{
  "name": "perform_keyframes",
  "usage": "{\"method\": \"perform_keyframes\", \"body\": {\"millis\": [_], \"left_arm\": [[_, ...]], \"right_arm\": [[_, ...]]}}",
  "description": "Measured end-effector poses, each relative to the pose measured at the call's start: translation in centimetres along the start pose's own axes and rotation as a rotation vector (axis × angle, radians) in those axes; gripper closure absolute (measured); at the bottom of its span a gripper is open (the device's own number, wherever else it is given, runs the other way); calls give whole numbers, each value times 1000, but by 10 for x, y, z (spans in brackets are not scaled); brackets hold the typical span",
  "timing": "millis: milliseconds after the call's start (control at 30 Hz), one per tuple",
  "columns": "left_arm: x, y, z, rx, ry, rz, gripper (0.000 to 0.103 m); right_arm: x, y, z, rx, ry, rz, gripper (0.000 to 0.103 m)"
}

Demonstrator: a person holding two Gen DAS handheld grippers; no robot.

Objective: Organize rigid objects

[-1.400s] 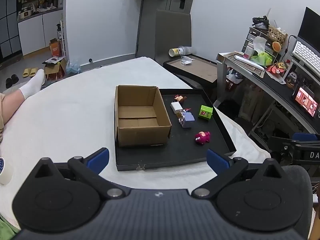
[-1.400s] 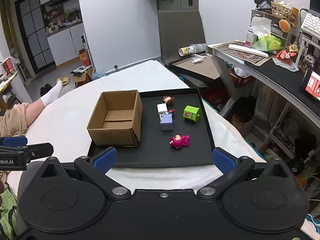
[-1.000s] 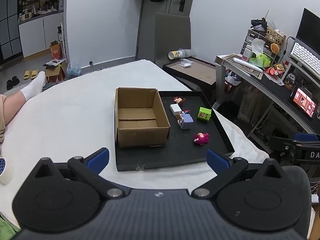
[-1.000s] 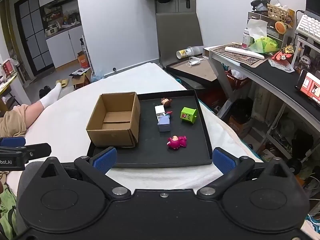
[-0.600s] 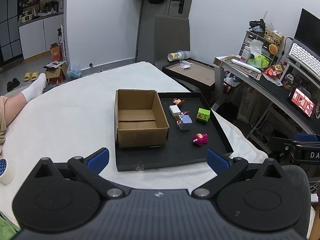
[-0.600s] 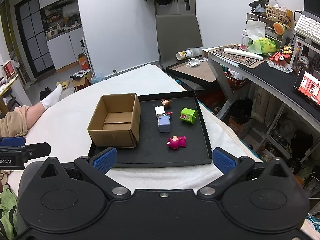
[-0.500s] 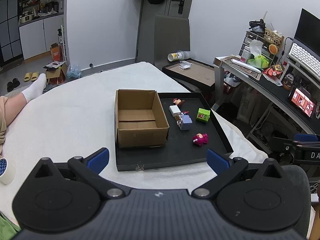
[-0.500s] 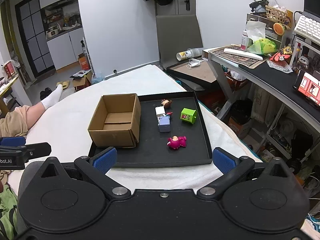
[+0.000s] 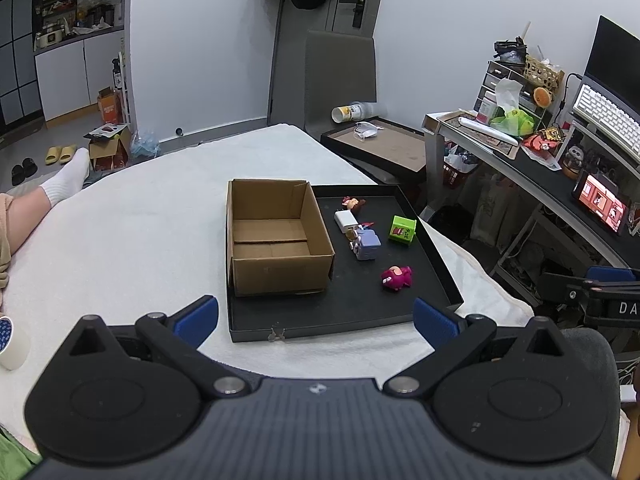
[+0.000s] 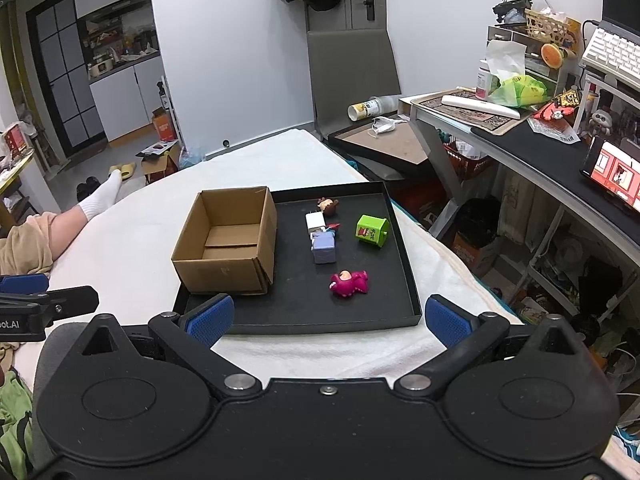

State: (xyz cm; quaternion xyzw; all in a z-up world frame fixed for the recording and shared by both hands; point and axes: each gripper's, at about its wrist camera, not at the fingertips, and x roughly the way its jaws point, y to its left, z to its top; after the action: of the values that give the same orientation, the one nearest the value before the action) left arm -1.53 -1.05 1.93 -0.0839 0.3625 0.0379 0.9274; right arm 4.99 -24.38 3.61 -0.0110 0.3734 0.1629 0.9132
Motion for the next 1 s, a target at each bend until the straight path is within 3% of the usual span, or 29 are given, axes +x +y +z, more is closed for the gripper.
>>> {"method": "perform_keyframes", "body": {"millis": [1000], "left_arm": [[4,-2,-3,3,2,-3,0]], "right_arm": [[2,0,-5,3,3,-11,0]]}}
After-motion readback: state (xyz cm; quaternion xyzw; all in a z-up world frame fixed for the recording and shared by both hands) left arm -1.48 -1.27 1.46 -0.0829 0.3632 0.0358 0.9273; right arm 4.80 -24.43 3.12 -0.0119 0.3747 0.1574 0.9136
